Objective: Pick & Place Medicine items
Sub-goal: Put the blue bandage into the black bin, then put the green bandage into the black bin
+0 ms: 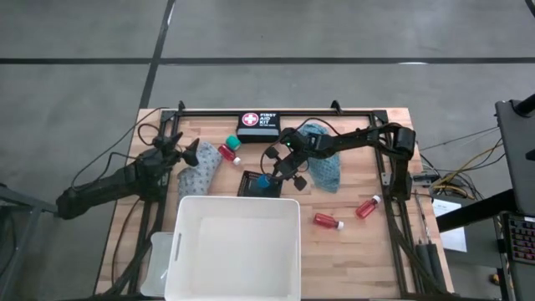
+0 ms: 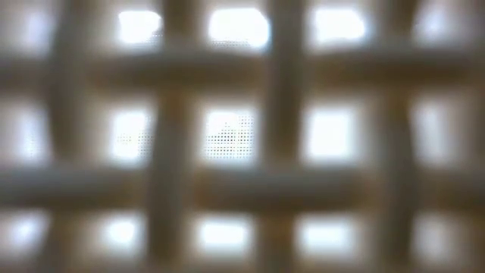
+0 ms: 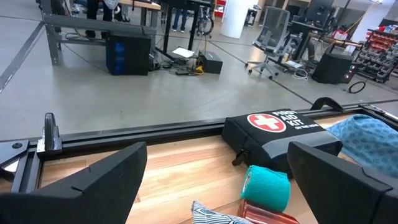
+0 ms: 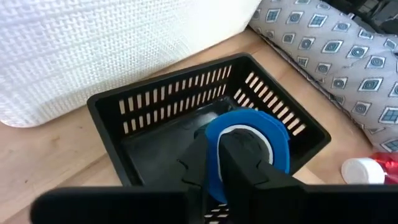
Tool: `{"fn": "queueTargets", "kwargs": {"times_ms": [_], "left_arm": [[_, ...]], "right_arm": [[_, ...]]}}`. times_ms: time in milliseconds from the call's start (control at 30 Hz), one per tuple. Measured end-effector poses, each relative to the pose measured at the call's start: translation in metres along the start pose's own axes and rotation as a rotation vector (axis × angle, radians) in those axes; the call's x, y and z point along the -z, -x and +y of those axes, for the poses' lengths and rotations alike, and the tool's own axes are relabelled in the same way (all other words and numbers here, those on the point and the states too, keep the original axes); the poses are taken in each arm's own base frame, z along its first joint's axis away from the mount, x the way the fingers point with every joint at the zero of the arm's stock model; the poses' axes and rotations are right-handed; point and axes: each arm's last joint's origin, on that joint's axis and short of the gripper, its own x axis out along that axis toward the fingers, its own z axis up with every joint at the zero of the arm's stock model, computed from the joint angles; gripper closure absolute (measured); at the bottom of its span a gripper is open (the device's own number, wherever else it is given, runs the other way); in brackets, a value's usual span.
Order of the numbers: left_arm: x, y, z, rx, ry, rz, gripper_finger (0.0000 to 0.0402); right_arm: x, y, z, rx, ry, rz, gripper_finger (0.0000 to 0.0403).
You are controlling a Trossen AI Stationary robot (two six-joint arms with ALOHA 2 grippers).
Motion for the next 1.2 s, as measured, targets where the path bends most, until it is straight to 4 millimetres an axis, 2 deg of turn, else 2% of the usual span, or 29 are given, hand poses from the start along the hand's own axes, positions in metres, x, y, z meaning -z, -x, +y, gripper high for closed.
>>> {"fn": "queueTargets", "kwargs": {"times_ms": [367, 633, 900, 1200], "left_arm": [[0.000, 0.000, 0.000, 0.000, 0.000, 0.000, 0.0009], [0.000, 0.000, 0.000, -0.001, 0.000, 0.000, 0.0009], [0.000, 0.000, 0.000, -0.001, 0.000, 0.000, 0.0009], [0.000, 0.000, 0.000, 0.000, 0.000, 0.000, 0.0009]], "right_arm": [[-0.002, 0.002, -0.001, 0.039, 0.003, 0.034, 0.0279], [-0.002, 0.002, -0.001, 0.040, 0.003, 0.034, 0.0230], [-0.003, 0.003, -0.002, 0.059, 0.014, 0.047, 0.0202], [-0.012, 0.010, -0.004, 0.096, 0.036, 0.049, 0.0197]]}}
